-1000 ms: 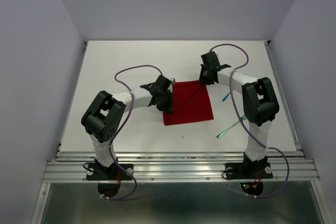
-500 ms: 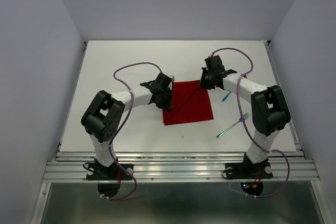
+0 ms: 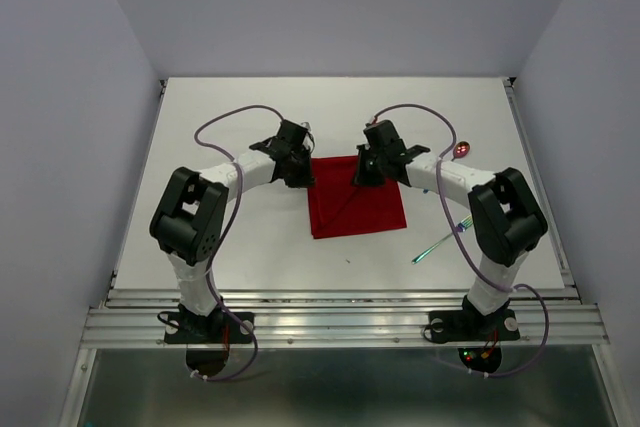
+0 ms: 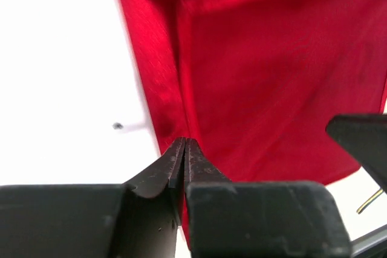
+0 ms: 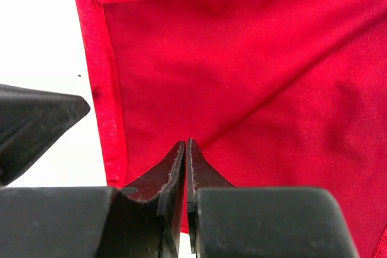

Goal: Fold the napkin into a case and place the utensils inside
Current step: Smooth out the upper triangle-folded napkin at the center of the board.

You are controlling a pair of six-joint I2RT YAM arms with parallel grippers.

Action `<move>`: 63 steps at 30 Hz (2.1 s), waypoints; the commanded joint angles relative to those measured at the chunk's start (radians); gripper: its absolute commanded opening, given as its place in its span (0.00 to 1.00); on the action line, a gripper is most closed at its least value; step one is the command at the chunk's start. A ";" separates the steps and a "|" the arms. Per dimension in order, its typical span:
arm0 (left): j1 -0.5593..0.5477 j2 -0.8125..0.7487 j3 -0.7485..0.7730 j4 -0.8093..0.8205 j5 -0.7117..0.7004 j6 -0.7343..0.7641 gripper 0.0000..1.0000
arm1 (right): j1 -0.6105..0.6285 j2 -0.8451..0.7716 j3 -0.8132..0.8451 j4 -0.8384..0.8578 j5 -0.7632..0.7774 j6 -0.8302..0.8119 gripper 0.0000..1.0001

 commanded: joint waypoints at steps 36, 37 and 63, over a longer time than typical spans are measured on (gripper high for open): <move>0.068 0.199 0.148 0.039 0.072 0.016 0.00 | 0.069 0.382 0.400 0.036 0.057 0.064 0.09; 0.068 0.199 0.148 0.039 0.073 0.020 0.00 | 0.069 0.385 0.407 0.033 0.057 0.064 0.09; 0.068 0.034 0.116 0.050 0.119 0.003 0.00 | 0.069 -0.019 -0.031 0.180 -0.041 0.147 0.10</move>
